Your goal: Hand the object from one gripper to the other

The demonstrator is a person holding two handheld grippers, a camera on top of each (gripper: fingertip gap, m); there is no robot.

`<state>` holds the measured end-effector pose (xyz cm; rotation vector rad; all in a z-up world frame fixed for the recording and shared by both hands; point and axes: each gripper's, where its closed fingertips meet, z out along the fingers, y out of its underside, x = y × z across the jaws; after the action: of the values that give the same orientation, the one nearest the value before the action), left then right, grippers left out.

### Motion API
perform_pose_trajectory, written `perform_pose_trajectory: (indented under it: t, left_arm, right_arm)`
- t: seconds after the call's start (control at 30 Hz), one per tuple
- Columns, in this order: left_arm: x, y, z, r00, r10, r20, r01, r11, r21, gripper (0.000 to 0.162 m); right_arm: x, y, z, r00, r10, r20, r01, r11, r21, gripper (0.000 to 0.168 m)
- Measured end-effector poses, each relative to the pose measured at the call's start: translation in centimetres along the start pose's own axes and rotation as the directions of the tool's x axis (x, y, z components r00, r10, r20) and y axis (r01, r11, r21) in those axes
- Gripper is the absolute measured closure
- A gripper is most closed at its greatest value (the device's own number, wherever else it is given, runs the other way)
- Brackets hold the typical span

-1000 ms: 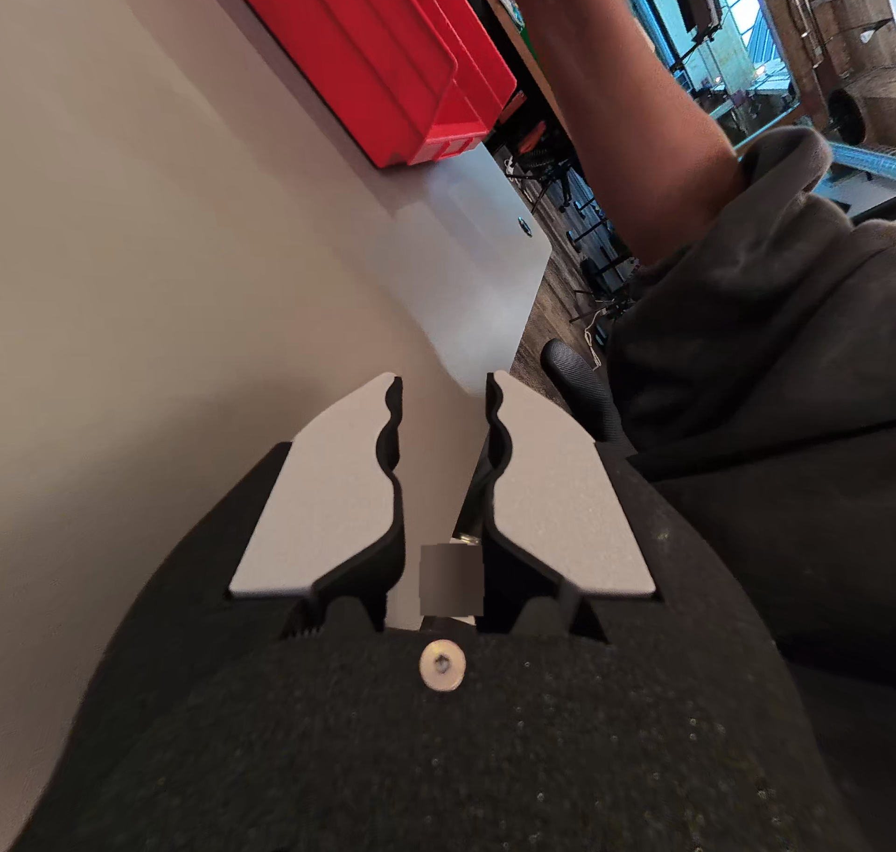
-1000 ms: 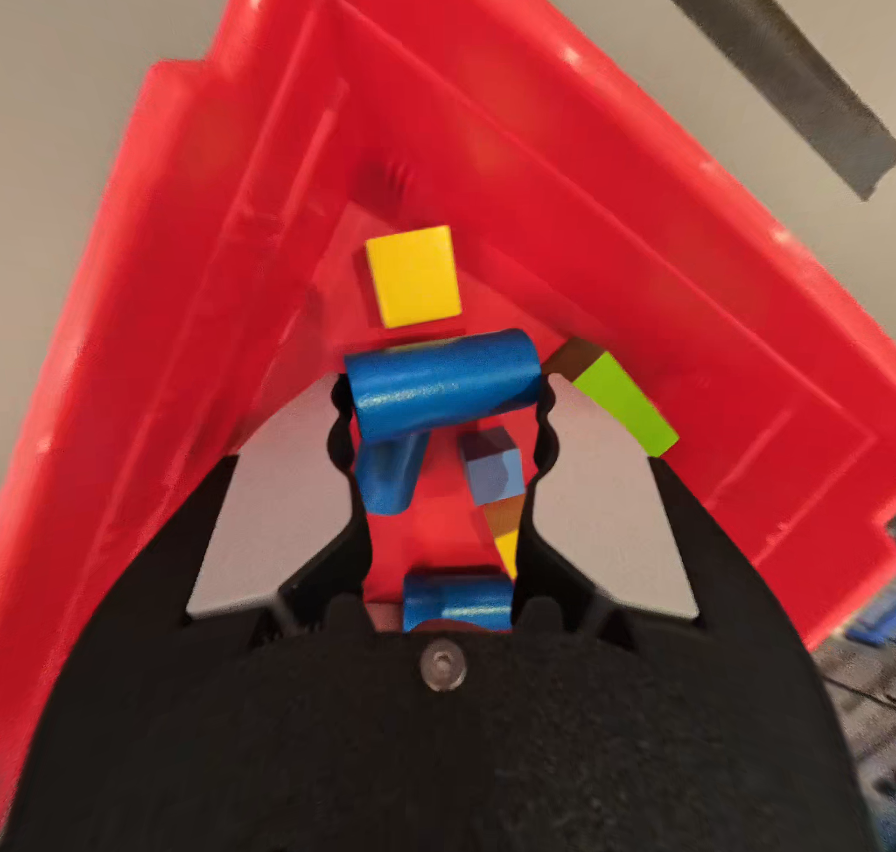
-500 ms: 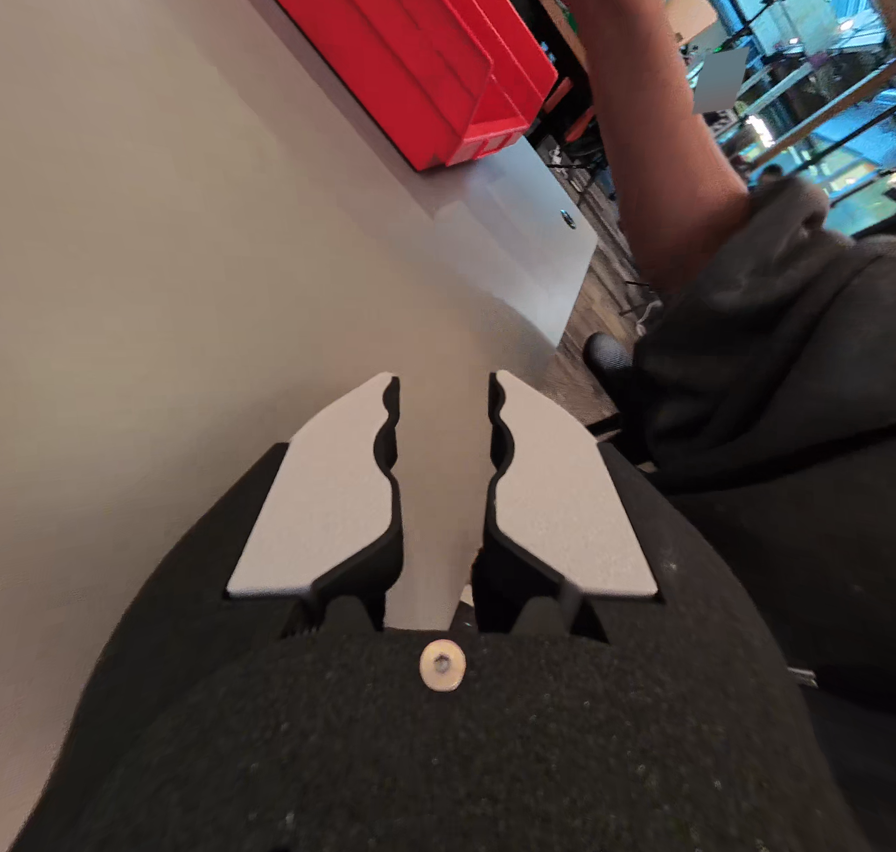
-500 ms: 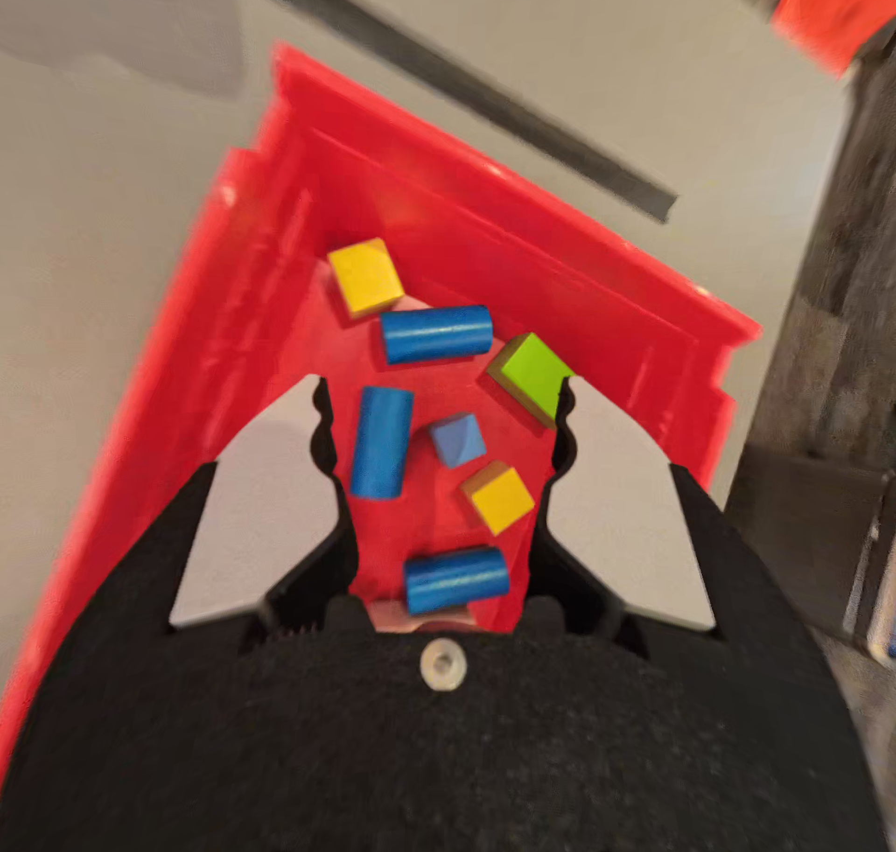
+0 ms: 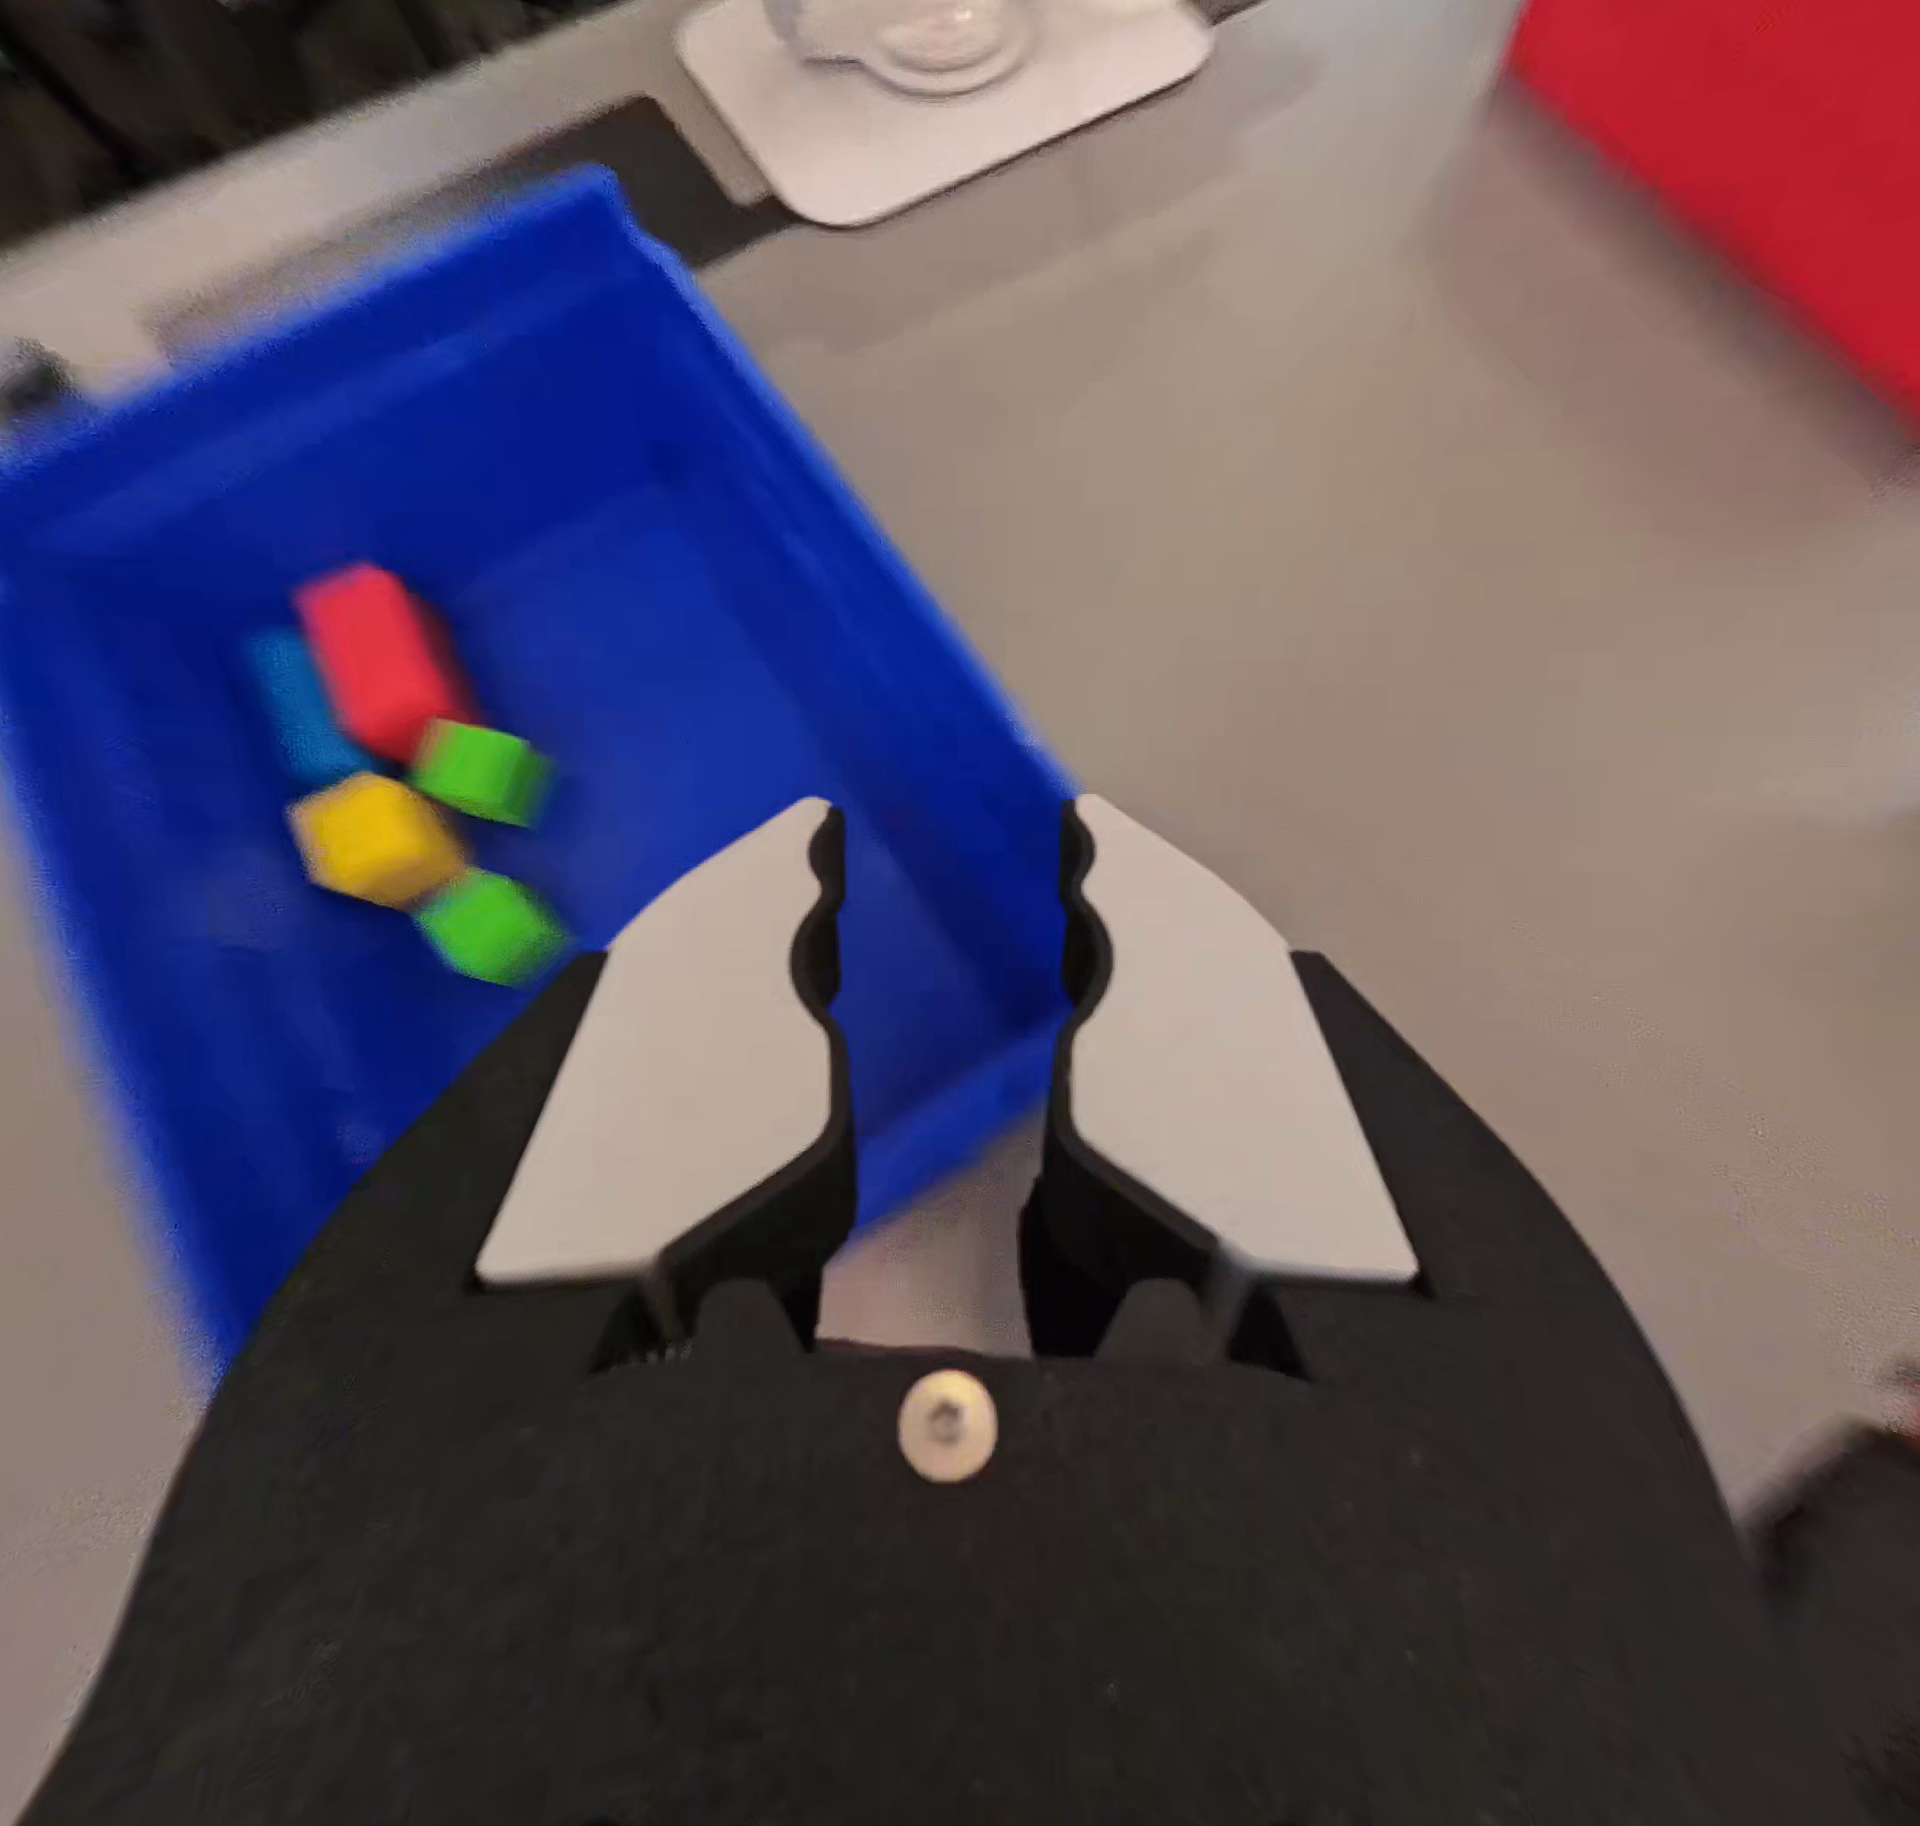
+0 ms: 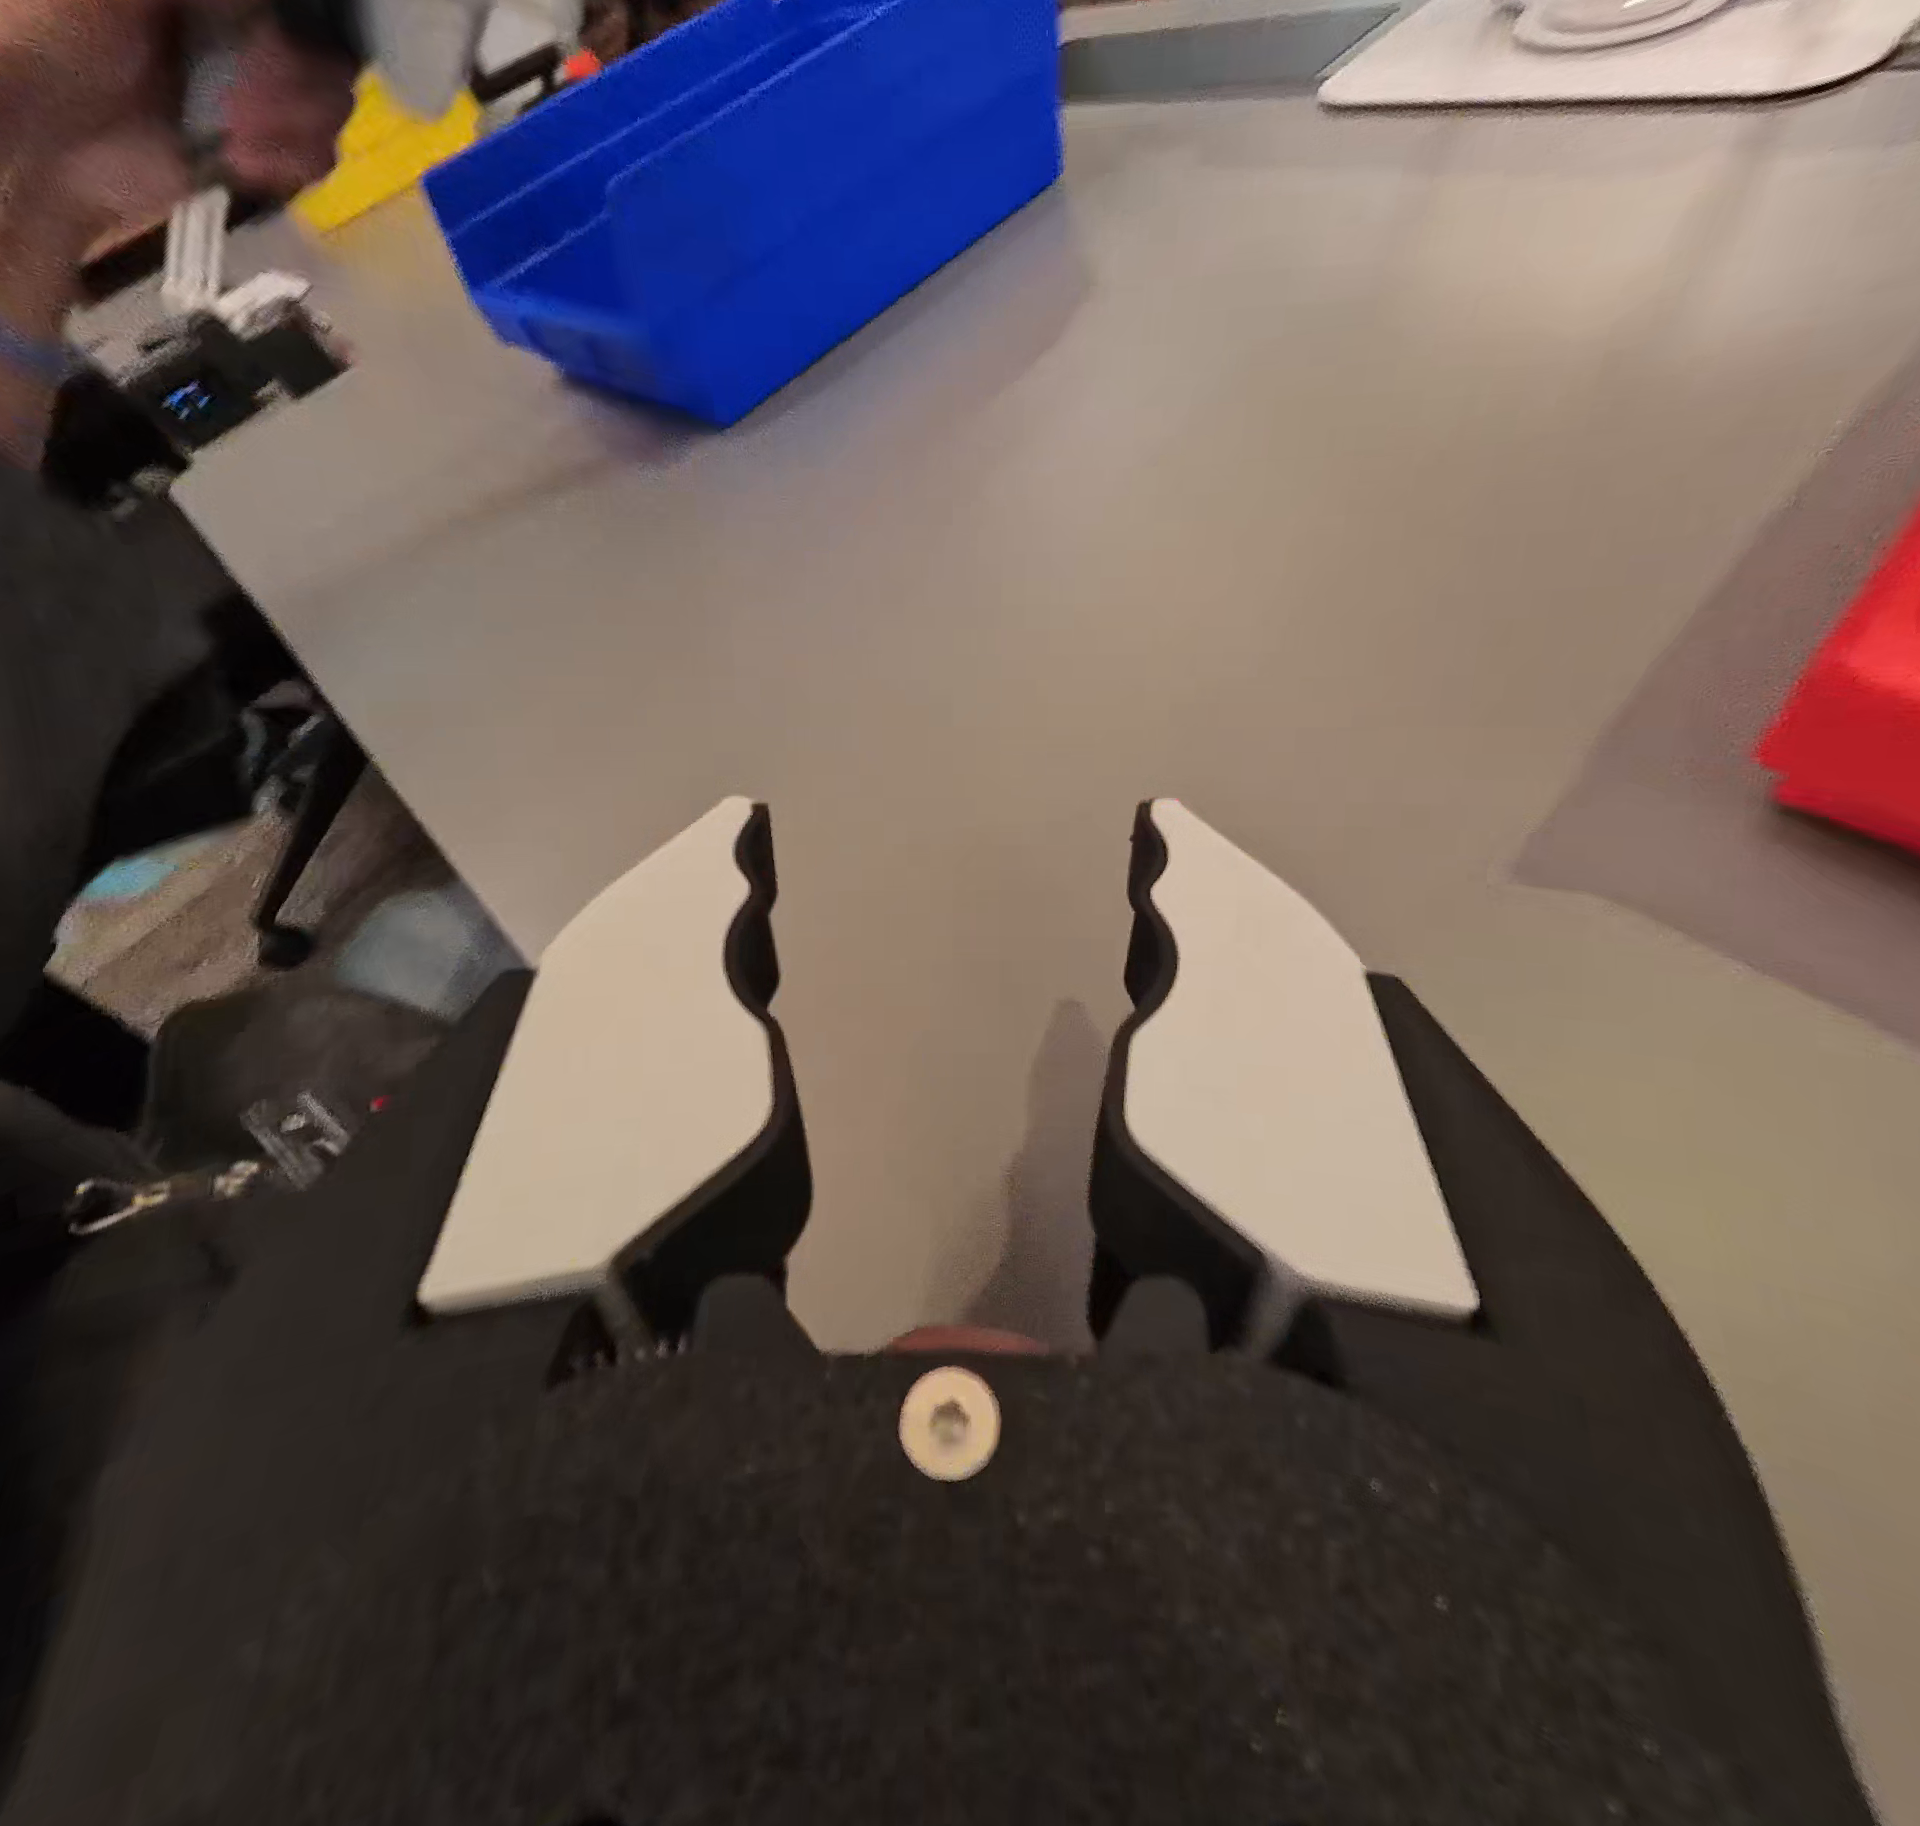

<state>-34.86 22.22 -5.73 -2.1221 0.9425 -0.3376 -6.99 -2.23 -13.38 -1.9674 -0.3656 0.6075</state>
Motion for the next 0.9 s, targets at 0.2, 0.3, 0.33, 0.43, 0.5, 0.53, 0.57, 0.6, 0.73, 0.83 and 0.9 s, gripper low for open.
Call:
perform_pose_trajectory:
  t: [0.2, 0.3, 0.33, 0.43, 0.5, 0.53, 0.57, 0.6, 0.73, 0.83, 0.9]
  left_arm:
    - [-10.5, 1.9, 6.3, 0.982, 0.184, 0.052, -0.151, 0.913, -0.38, 0.115]
    - [-12.6, 2.6, 9.0, 0.993, 0.121, 0.011, -0.101, 0.875, -0.473, 0.116]
    - [-13.2, 2.8, 9.7, 0.994, 0.108, 0.009, -0.089, 0.864, -0.496, 0.117]
    - [-14.7, 4.1, 11.5, 0.995, 0.101, 0.012, -0.076, 0.814, -0.576, 0.119]
    - [-15.1, 5.0, 12.4, 0.995, 0.099, 0.012, -0.07, 0.787, -0.613, 0.121]
    - [-15.4, 5.6, 12.7, 0.995, 0.102, 0.018, -0.068, 0.769, -0.635, 0.124]
    - [-15.6, 6.1, 13.0, 0.994, 0.106, 0.025, -0.064, 0.753, -0.655, 0.125]
    - [-15.6, 6.7, 13.2, 0.994, 0.105, 0.024, -0.061, 0.736, -0.674, 0.128]
    - [-15.0, 7.4, 13.1, 0.995, 0.103, -0.007, -0.077, 0.698, -0.712, 0.133]
    - [-14.2, 6.8, 11.9, 0.992, 0.125, -0.011, -0.098, 0.716, -0.691, 0.133]
    - [-12.5, 5.4, 10.6, 0.996, 0.075, -0.039, -0.083, 0.789, -0.609, 0.133]
  right_arm:
    - [-1.3, 1.0, 1.2, 0.995, -0.071, 0.066, 0.074, 0.997, -0.038, 0.103]
    - [-1.1, 1.0, 0.8, 0.995, -0.042, 0.088, 0.044, 0.999, -0.028, 0.105]
    - [-0.9, 1.0, 0.8, 0.996, -0.036, 0.087, 0.039, 0.999, -0.03, 0.106]
    - [-0.5, 0.6, 0.4, 0.995, -0.015, 0.097, 0.017, 1.0, -0.02, 0.106]
    - [-0.2, 0.5, 0.2, 0.995, -0.004, 0.099, 0.005, 1.0, -0.009, 0.107]
    - [-0.1, 0.5, 0.2, 0.995, 0.007, 0.104, -0.005, 1.0, -0.012, 0.107]
    - [-0.1, 0.6, 0.2, 0.994, 0.019, 0.112, -0.017, 1.0, -0.013, 0.107]
    - [-0.1, 0.6, 0.2, 0.992, 0.03, 0.121, -0.029, 0.999, -0.016, 0.107]
    - [-0.3, 0.4, 0.2, 0.988, 0.052, 0.148, -0.052, 0.999, -0.006, 0.108]
    - [-0.5, 0.3, 0.1, 0.987, 0.046, 0.152, -0.046, 0.999, -0.002, 0.109]
    - [-0.7, -0.2, -0.1, 0.988, 0.019, 0.154, -0.022, 1.0, 0.018, 0.109]
